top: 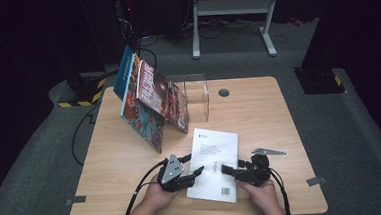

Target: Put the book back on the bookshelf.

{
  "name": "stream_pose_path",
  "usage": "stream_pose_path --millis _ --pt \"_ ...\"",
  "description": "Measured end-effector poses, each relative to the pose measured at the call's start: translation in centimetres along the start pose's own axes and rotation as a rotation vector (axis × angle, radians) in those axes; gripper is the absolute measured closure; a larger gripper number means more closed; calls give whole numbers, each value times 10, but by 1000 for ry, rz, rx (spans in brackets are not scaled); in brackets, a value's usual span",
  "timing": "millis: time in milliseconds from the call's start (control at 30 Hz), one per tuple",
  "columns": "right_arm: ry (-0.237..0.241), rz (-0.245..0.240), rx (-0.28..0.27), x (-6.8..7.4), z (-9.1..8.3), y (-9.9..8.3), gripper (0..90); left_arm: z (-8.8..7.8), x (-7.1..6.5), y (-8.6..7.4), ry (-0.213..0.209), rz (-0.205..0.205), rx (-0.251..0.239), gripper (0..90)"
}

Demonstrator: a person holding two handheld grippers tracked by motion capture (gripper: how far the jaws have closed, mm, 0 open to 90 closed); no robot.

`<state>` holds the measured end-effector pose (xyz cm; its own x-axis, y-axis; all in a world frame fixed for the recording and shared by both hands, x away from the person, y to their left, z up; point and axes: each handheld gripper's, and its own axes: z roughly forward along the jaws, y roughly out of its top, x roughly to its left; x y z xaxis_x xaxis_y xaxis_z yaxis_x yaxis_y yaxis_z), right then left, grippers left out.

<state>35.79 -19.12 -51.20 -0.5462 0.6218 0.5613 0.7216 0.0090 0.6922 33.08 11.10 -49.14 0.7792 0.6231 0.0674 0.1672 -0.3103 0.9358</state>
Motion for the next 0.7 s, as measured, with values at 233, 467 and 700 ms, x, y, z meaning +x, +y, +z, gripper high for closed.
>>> stream_pose_path --millis 233,467,700 --pt "-31 -42 -40 6 -4 2 253 2 1 0 -2 -45 10 447" --pt "-30 -42 -56 8 -5 2 273 3 0 0 -1 -70 12 449" --pt "-51 -96 -96 11 -11 4 292 5 -1 5 12 -88 2 465"
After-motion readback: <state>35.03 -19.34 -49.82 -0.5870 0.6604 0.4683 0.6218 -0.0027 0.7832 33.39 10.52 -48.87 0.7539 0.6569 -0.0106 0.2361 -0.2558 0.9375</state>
